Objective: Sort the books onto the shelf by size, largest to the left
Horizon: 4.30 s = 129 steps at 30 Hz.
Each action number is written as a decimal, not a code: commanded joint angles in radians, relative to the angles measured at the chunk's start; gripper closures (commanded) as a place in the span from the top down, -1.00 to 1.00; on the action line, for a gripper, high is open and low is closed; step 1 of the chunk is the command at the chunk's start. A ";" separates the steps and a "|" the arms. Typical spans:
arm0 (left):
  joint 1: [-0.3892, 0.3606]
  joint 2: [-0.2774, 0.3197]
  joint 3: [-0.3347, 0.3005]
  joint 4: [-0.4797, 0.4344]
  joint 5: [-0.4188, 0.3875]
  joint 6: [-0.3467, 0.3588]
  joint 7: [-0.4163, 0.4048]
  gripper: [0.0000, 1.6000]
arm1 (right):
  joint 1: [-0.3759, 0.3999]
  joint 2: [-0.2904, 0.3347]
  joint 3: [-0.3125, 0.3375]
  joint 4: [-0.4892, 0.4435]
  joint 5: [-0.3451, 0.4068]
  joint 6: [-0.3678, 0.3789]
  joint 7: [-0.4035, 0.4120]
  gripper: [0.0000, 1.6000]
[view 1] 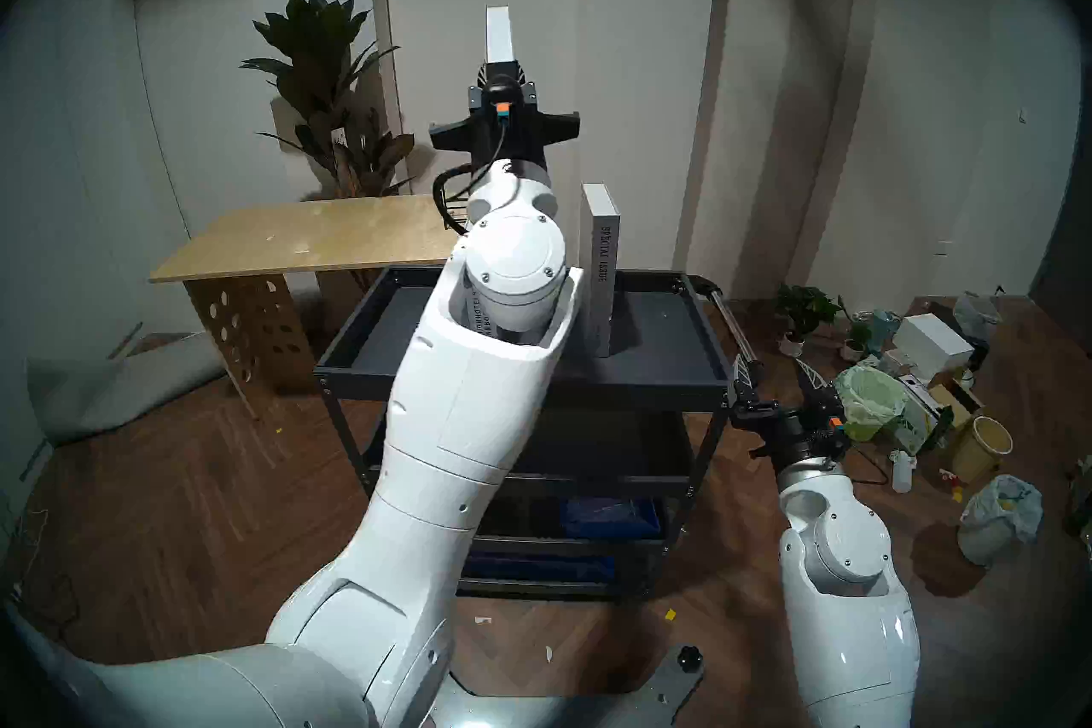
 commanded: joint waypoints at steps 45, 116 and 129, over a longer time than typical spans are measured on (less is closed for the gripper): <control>-0.027 0.300 -0.359 0.224 -0.255 0.061 -0.465 -1.00 | -0.034 -0.075 -0.197 -0.094 -0.215 0.007 -0.190 1.00; -0.009 0.177 -0.305 0.420 -0.301 -0.010 -0.376 -1.00 | -0.016 -0.061 -0.192 -0.084 -0.235 0.028 -0.247 1.00; 0.009 0.178 -0.297 0.383 -0.292 0.008 -0.357 -0.11 | -0.024 -0.062 -0.191 -0.089 -0.234 0.023 -0.250 1.00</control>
